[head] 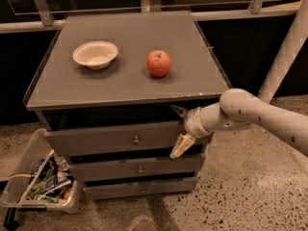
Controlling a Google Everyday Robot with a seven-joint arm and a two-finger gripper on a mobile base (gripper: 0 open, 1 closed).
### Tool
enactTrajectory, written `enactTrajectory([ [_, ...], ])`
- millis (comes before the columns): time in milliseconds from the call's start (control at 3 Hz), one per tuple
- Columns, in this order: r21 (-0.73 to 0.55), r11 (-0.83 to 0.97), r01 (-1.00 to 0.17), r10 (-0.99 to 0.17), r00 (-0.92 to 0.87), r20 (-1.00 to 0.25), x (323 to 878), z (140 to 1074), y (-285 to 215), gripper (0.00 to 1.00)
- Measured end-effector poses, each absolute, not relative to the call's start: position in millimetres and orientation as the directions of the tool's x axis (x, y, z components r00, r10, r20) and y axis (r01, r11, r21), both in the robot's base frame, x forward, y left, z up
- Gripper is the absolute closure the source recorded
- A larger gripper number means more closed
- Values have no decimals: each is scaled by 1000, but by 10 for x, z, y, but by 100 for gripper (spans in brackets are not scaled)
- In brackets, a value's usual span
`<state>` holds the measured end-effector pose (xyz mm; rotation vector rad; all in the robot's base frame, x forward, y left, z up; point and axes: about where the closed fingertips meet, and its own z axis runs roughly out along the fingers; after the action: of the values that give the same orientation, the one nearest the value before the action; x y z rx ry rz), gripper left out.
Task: Open top drawer
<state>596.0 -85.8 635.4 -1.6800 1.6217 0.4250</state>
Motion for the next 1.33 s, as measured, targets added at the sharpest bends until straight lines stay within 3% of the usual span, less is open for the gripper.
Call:
enactTrajectory([
  [333,-281,83,-956,-707,142,-693,5960,6354,-858,18],
  [1333,-291,73,-954,-716,153,-681,5640,6523,-806,87],
])
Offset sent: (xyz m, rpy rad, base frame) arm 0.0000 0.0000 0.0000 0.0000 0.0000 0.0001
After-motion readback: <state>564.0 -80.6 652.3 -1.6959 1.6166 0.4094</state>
